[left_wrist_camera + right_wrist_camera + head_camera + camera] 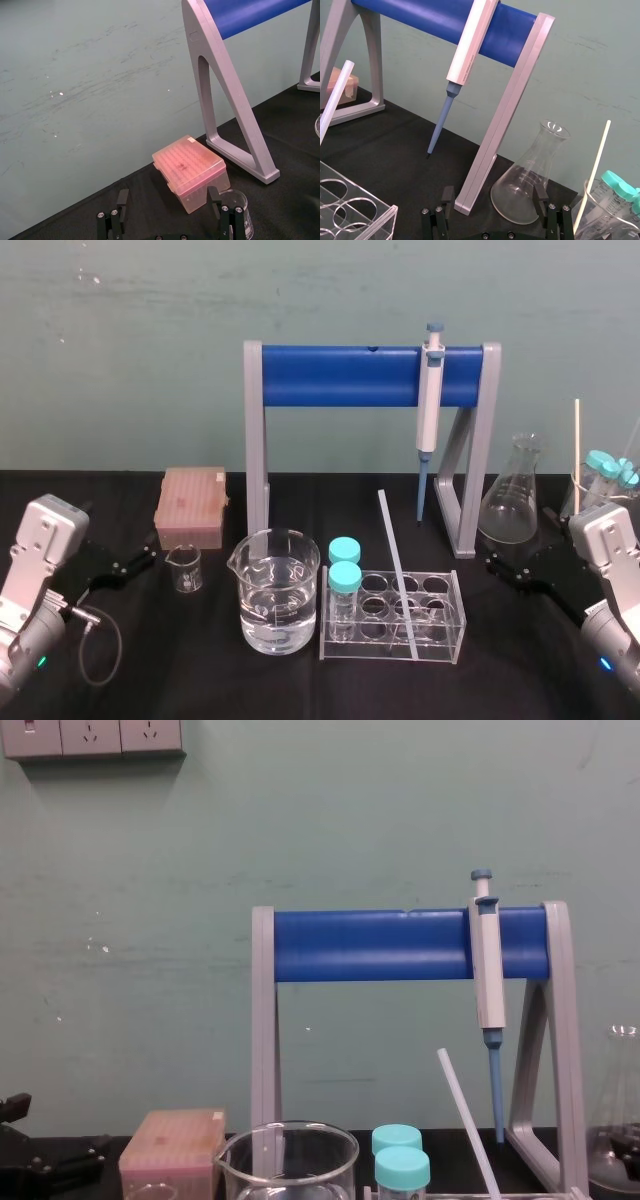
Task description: Pick up the stirring rod with one hand, then place it down.
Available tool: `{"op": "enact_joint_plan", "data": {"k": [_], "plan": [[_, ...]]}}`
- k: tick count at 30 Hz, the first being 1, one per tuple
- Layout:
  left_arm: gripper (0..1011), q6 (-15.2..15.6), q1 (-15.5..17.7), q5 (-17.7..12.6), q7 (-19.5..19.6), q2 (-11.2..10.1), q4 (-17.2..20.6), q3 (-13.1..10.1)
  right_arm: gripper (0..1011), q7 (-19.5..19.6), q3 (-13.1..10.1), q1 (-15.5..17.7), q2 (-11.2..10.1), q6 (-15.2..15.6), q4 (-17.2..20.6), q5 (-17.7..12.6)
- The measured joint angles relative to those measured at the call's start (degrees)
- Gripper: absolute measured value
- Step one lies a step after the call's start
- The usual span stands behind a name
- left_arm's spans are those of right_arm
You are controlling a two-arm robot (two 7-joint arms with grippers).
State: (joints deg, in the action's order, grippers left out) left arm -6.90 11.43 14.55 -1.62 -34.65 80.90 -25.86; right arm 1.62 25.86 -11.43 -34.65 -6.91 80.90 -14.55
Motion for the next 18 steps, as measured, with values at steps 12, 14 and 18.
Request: {"op": "enact_joint_plan", "data": {"k": [12, 14, 18], "plan": [[1000, 0.0, 0.0, 0.0, 0.0, 0.0, 0.0, 0.0, 1000, 0.0, 0.0, 0.0, 0.0, 0.0, 0.0, 0.0], [1000, 0.0, 0.0, 0.0, 0.0, 0.0, 0.0, 0.0, 1000, 0.0, 0.0, 0.0, 0.0, 0.0, 0.0, 0.0], [1000, 0.0, 0.0, 0.0, 0.0, 0.0, 0.0, 0.0, 1000, 0.0, 0.0, 0.0, 0.0, 0.0, 0.0, 0.0]]}}
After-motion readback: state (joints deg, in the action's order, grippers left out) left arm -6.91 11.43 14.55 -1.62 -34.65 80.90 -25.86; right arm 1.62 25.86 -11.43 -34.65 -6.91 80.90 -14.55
